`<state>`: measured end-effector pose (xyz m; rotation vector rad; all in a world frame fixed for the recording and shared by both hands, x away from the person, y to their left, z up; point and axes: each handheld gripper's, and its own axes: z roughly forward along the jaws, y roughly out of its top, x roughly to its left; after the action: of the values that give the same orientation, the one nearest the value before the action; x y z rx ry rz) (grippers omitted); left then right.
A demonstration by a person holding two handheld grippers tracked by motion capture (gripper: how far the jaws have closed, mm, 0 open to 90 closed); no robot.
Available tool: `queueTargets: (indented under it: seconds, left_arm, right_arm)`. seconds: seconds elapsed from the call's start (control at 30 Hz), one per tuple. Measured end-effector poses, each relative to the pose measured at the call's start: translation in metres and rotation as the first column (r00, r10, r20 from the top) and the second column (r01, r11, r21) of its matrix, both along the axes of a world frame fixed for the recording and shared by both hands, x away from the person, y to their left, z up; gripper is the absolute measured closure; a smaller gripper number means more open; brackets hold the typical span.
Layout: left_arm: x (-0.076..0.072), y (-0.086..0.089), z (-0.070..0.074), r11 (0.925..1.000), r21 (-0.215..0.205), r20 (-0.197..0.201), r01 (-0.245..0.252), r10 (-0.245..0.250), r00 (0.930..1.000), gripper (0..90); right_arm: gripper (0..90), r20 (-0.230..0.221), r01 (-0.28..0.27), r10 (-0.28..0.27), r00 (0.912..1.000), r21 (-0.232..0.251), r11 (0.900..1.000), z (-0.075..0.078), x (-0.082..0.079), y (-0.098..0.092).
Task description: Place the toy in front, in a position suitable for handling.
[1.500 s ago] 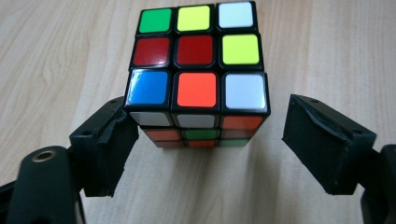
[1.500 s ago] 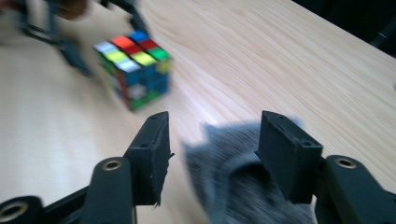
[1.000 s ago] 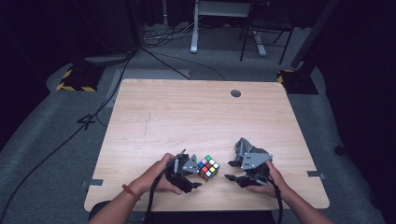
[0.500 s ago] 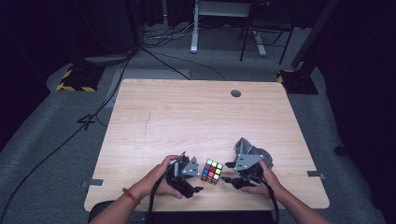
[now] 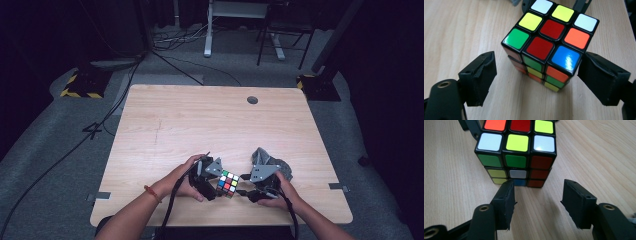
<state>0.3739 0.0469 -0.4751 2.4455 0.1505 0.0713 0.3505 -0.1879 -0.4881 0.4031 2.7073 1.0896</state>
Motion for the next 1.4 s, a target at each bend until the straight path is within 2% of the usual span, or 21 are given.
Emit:
queueTargets:
  seconds: [0.23,0.27,0.43,0.6,0.67,0.73,0.87,0.93,1.03,1.07,1.13,1.23,1.33,1.4]
  left_arm:
    - [0.001,-0.012,-0.007,0.9987,0.024,-0.027,0.045,-0.045,0.9986,17.3]
    - [0.0,-0.013,-0.007,0.9983,0.035,-0.025,0.046,-0.045,0.9987,20.2]
    - [-0.002,-0.014,-0.008,0.9977,0.044,-0.018,0.05,-0.05,0.9986,20.0]
    - [-0.002,-0.012,-0.01,0.9989,0.032,-0.025,0.034,-0.033,0.9991,19.6]
    - [-0.001,-0.012,-0.01,0.9995,0.022,-0.034,0.024,-0.023,0.9991,18.0]
    - [-0.001,-0.012,-0.01,0.9996,0.021,-0.026,0.02,-0.019,0.9995,18.8]
    - [-0.002,-0.011,-0.008,0.9996,0.025,-0.015,0.015,-0.015,0.9998,19.8]
    - [-0.001,-0.008,-0.005,0.9992,0.022,-0.006,0.034,-0.033,0.9994,22.5]
    - [0.0,-0.001,-0.002,0.9991,0.007,-0.034,0.042,-0.042,0.9985,28.9]
    - [0.0,0.0,-0.002,0.999,0.011,-0.026,0.043,-0.043,0.9987,29.3]
    - [0.0,0.0,-0.002,0.9996,0.001,-0.024,0.027,-0.027,0.9993,24.6]
    - [0.001,-0.003,-0.002,0.9999,-0.001,-0.016,0.014,-0.014,0.9998,16.7]
    - [0.0,-0.006,-0.004,0.9992,0.012,-0.036,0.037,-0.036,0.9987,24.0]
    - [-0.003,-0.005,-0.005,0.9988,0.024,-0.022,0.044,-0.043,0.9988,29.1]
  right_arm:
    - [42.8,0.004,-0.007,0.007,1.0,-0.002,1.0,-0.001,0.0,0.003]
    - [42.4,0.01,-0.007,0.007,0.9999,-0.003,1.0,0.0,0.0,0.003]
    - [42.7,0.023,-0.022,0.022,0.9995,-0.011,1.0,0.0,-0.002,0.004]
    - [43.9,0.042,-0.026,0.026,0.9988,-0.007,1.0,0.003,-0.005,0.006]
    - [45.0,0.046,-0.026,0.025,0.9986,0.026,0.999,0.006,-0.006,0.005]
    - [46.6,0.048,-0.02,0.018,0.9987,0.048,0.999,0.01,-0.006,0.004]
    - [50.6,0.071,-0.034,0.031,0.997,0.039,0.999,0.012,-0.007,0.005]
    - [51.5,0.066,-0.036,0.034,0.9973,0.038,0.999,0.012,-0.006,0.004]
    - [53.3,0.059,-0.014,0.011,0.9982,0.036,0.999,0.01,-0.004,0.001]
    - [54.6,0.052,-0.004,0.002,0.9986,0.042,0.999,0.009,-0.003,-0.001]
    - [53.8,0.045,0.008,-0.01,0.999,0.033,0.999,0.007,-0.001,-0.001]
    - [53.2,0.037,-0.011,0.01,0.9993,0.023,1.0,0.005,-0.001,0.002]
    - [53.0,0.044,-0.023,0.022,0.9988,0.019,1.0,0.004,-0.004,0.006]
    - [52.7,0.052,-0.019,0.018,0.9985,0.018,1.0,0.004,-0.004,0.007]
